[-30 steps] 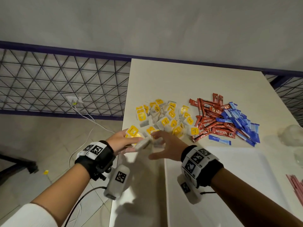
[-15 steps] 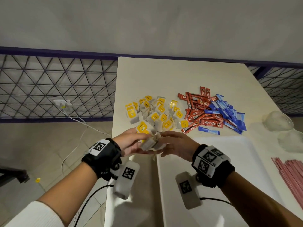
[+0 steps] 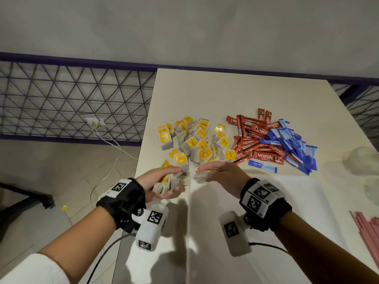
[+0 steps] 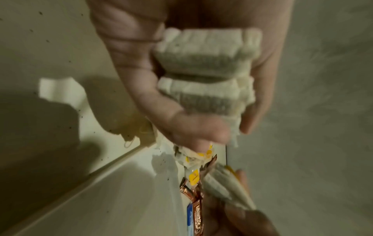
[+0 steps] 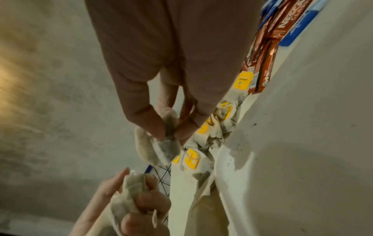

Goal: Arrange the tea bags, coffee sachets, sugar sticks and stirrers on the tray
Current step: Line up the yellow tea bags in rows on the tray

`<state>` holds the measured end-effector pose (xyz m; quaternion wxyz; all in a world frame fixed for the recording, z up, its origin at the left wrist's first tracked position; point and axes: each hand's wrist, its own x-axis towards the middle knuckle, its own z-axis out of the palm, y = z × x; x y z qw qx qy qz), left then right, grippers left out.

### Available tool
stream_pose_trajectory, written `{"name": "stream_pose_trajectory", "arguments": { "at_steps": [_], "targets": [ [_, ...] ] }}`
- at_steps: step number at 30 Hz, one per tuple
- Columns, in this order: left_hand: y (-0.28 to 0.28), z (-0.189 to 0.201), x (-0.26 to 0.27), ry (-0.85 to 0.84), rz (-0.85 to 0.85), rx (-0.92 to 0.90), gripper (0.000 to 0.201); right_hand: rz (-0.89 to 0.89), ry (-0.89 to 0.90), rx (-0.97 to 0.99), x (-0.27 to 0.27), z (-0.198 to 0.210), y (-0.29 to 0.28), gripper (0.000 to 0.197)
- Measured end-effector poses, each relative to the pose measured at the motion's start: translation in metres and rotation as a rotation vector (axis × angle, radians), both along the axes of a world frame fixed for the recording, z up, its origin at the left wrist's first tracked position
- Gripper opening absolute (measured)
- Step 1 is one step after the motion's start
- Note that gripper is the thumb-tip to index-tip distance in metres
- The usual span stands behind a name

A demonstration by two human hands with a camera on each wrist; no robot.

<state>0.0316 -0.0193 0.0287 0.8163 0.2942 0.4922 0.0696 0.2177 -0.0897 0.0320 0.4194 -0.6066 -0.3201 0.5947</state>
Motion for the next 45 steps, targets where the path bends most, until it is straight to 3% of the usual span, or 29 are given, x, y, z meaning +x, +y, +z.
{"name": "stream_pose_trajectory", "arguments": {
  "at_steps": [3,4,5,7,9,14,21,30,36,45],
  "targets": [
    [-0.005,0.001,0.010,0.057,-0.073,0.052,0.013,0.023,0.010,0.044,0.000,0.004,0.003,0.030],
    [-0.007,0.000,0.013,0.056,-0.082,0.065,0.020,-0.008,0.105,0.056,0.001,0.006,0.005,0.023],
    [-0.008,0.000,0.016,0.046,-0.085,0.071,0.028,0.072,0.183,0.110,0.003,0.008,0.009,0.019],
    [-0.011,0.002,0.021,0.024,-0.084,0.065,0.036,0.120,0.241,0.187,0.005,0.005,0.006,0.015],
    [-0.014,0.003,0.025,0.018,-0.083,0.075,0.031,0.039,0.043,0.136,0.006,-0.002,0.005,0.018],
    [-0.023,-0.001,0.027,0.085,-0.036,0.199,0.012,0.079,0.043,-0.006,0.013,-0.005,-0.001,0.021],
    [-0.027,-0.011,0.033,0.177,-0.084,0.453,0.017,0.067,0.032,-0.001,0.018,-0.007,-0.002,0.026],
    [-0.023,-0.016,0.033,0.217,-0.014,0.376,0.006,0.087,-0.168,-0.109,0.007,-0.022,-0.001,0.008],
    [-0.023,-0.027,0.025,0.172,-0.001,0.338,0.004,0.213,-0.366,-0.160,0.009,-0.028,-0.002,0.023],
    [-0.002,-0.027,0.002,0.217,0.036,0.341,0.010,0.101,-0.428,-0.202,0.011,-0.045,0.018,0.024]
  ]
}}
